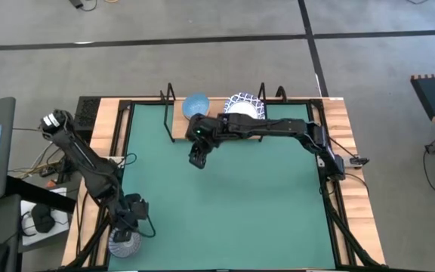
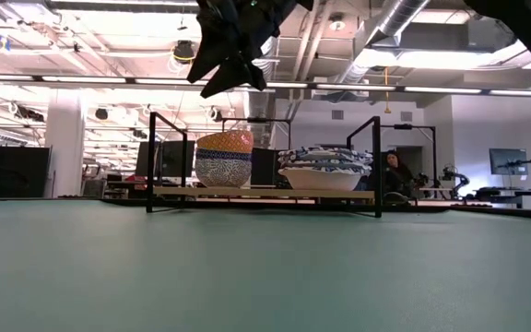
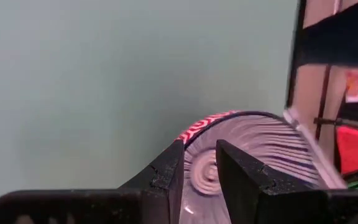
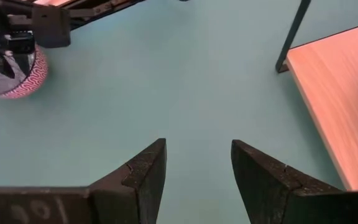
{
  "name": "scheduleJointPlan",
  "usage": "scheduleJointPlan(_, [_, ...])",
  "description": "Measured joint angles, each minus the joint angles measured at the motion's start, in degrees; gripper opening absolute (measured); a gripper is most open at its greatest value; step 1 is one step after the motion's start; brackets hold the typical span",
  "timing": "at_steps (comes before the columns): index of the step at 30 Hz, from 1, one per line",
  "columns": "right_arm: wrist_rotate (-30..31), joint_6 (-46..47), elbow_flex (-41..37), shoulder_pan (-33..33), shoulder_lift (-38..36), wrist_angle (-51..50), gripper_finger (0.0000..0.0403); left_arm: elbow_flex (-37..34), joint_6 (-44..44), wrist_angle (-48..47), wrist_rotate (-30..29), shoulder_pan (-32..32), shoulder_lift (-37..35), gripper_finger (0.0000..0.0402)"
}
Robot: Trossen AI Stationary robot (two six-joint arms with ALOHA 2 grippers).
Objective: Place and stack bowls onto a shelf
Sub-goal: Stack the blue bowl on top of the light blue bowl on the shelf
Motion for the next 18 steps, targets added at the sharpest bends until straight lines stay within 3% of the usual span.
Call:
scheduleJointPlan(8, [-0.1,0.1,0.0,0.6,0.0,-0.4,0.0208,-0.2,-2.1,-2.5,0.4,-1.0,6.1,0.007])
scheduleJointPlan(13, [-0.1,0.1,0.0,0.5,0.0,-1.9,0.0208,-0.1,-2.7,-2.2,1.4,-1.0,6.3,0.0038])
scheduleJointPlan(18, [-0.1,0.1,0.0,0.5,0.0,-2.0,0.0208,1.0,-3.4,-2.5,5.1,-0.9,5.3,0.0034])
